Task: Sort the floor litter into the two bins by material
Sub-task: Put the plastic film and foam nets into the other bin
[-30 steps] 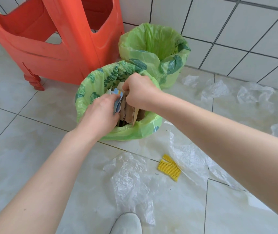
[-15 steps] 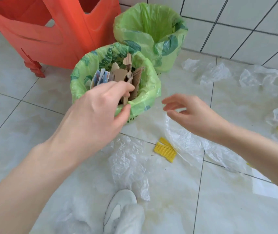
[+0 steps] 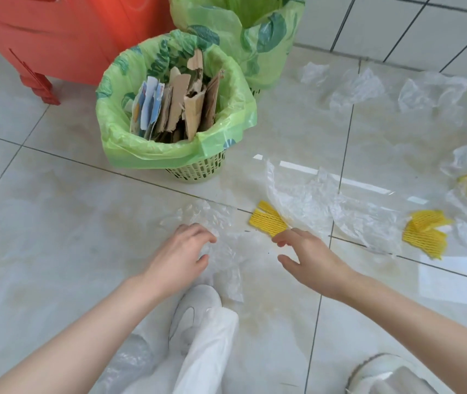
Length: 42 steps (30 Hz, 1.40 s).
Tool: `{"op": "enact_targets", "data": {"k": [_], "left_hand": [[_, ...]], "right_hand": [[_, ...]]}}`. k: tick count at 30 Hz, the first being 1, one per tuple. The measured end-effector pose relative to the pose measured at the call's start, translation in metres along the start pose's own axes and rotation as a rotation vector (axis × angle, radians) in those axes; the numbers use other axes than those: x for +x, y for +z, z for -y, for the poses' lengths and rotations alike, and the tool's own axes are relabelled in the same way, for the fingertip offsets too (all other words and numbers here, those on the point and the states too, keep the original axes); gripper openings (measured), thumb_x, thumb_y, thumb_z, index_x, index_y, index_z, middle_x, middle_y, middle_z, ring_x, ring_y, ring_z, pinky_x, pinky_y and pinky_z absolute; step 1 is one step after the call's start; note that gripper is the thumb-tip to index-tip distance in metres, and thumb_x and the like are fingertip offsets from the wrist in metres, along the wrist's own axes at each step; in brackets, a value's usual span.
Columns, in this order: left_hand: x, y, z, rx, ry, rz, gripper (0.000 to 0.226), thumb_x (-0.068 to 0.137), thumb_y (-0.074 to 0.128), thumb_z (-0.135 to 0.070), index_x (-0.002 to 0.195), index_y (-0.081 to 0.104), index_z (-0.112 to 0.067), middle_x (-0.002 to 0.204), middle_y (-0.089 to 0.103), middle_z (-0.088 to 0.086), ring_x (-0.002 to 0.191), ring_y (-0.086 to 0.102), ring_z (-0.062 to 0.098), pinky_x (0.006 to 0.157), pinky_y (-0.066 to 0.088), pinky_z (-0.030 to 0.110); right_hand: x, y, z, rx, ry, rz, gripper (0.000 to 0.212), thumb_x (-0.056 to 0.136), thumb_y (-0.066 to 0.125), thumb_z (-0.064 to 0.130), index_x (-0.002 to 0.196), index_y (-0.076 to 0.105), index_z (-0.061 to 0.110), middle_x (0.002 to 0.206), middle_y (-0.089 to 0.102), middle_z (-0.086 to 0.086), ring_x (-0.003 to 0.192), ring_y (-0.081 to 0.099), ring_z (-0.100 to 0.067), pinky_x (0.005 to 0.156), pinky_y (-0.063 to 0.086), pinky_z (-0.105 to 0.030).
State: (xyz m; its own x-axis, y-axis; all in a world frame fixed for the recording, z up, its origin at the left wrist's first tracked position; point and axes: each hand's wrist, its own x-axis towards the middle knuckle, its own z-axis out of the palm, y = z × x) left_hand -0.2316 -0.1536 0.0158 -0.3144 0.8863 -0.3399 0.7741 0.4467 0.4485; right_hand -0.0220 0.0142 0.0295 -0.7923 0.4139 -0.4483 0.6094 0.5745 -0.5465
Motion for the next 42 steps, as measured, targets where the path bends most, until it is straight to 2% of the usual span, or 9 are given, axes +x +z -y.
{"op": "enact_targets", "data": {"k": [8,12,17,22,26,29,31,35,42], "left_hand": [[0.013,0.036,0.035,0.185,-0.173,0.044,0.067,0.081,0.065,-0.029,0.14,0.035,-0.02,0.151,0.024,0.0,0.133,0.026,0.027,0.102,0.038,0.04],[0.017,0.036,0.059,0.082,-0.162,-0.08,0.049,0.073,0.066,-0.009,0.121,0.055,-0.008,0.131,0.048,0.009,0.115,0.046,0.034,0.097,0.042,0.041],[0.019,0.024,0.076,-0.092,-0.258,-0.17,0.018,0.074,0.056,0.006,0.089,0.067,0.004,0.099,0.062,0.016,0.092,0.062,0.035,0.08,0.043,0.031],[0.007,0.015,0.073,-0.23,-0.243,-0.151,0.068,0.08,0.044,0.011,0.142,0.042,-0.018,0.14,0.051,0.003,0.127,0.048,0.019,0.099,0.031,0.013],[-0.004,0.015,0.079,-0.211,-0.203,-0.192,0.072,0.076,0.039,0.014,0.135,0.052,-0.024,0.124,0.062,0.005,0.114,0.056,0.025,0.095,0.044,0.027],[-0.017,0.015,0.09,0.013,-0.209,-0.277,0.036,0.072,0.04,-0.008,0.085,0.073,-0.013,0.078,0.068,0.005,0.08,0.056,0.033,0.069,0.048,0.037],[-0.033,0.016,0.096,0.036,-0.293,-0.297,0.032,0.073,0.039,-0.023,0.077,0.07,-0.013,0.073,0.065,0.002,0.078,0.052,0.03,0.069,0.043,0.035],[-0.074,0.021,0.105,-0.018,-0.367,-0.23,0.046,0.075,0.037,-0.044,0.106,0.065,-0.027,0.096,0.061,-0.008,0.098,0.049,0.021,0.08,0.029,0.032],[-0.136,0.032,0.119,0.022,-0.283,0.015,0.092,0.063,0.057,-0.071,0.142,0.022,-0.042,0.133,0.031,-0.011,0.124,0.028,0.015,0.093,0.025,0.031]], "right_hand": [[0.028,0.033,-0.007,-0.434,-0.199,0.092,0.059,0.091,0.055,0.034,0.143,0.031,0.018,0.144,0.037,-0.003,0.127,0.037,-0.034,0.101,0.04,-0.041],[0.047,0.056,0.02,-0.556,-0.396,0.159,0.061,0.09,0.056,0.038,0.139,0.032,0.013,0.142,0.037,-0.008,0.131,0.032,-0.036,0.097,0.043,-0.046],[0.066,0.067,0.044,-0.114,-0.163,0.113,0.079,0.088,0.051,0.055,0.146,0.02,0.012,0.131,0.047,-0.01,0.12,0.037,-0.033,0.102,0.035,-0.04],[0.072,0.073,0.048,-0.249,-0.151,0.148,0.079,0.087,0.06,0.043,0.145,0.016,0.013,0.125,0.044,-0.01,0.111,0.038,-0.032,0.095,0.04,-0.04],[0.07,0.086,0.051,-0.334,-0.136,0.14,0.076,0.088,0.058,0.026,0.146,0.011,0.016,0.118,0.045,-0.01,0.107,0.039,-0.031,0.089,0.041,-0.037],[0.067,0.093,0.051,-0.34,-0.105,0.089,0.067,0.086,0.052,0.013,0.145,0.02,0.021,0.115,0.045,-0.009,0.105,0.04,-0.031,0.086,0.041,-0.035],[0.065,0.097,0.05,-0.337,-0.109,0.071,0.056,0.087,0.05,0.014,0.14,0.03,0.02,0.115,0.046,-0.009,0.104,0.041,-0.031,0.085,0.042,-0.036],[0.069,0.095,0.048,-0.389,-0.118,0.052,0.029,0.09,0.05,0.024,0.116,0.049,0.012,0.111,0.051,-0.009,0.103,0.045,-0.031,0.081,0.043,-0.037],[0.073,0.088,0.049,-0.347,-0.099,0.035,0.016,0.087,0.047,0.021,0.092,0.054,0.008,0.092,0.053,-0.008,0.091,0.048,-0.029,0.071,0.041,-0.035]]}}
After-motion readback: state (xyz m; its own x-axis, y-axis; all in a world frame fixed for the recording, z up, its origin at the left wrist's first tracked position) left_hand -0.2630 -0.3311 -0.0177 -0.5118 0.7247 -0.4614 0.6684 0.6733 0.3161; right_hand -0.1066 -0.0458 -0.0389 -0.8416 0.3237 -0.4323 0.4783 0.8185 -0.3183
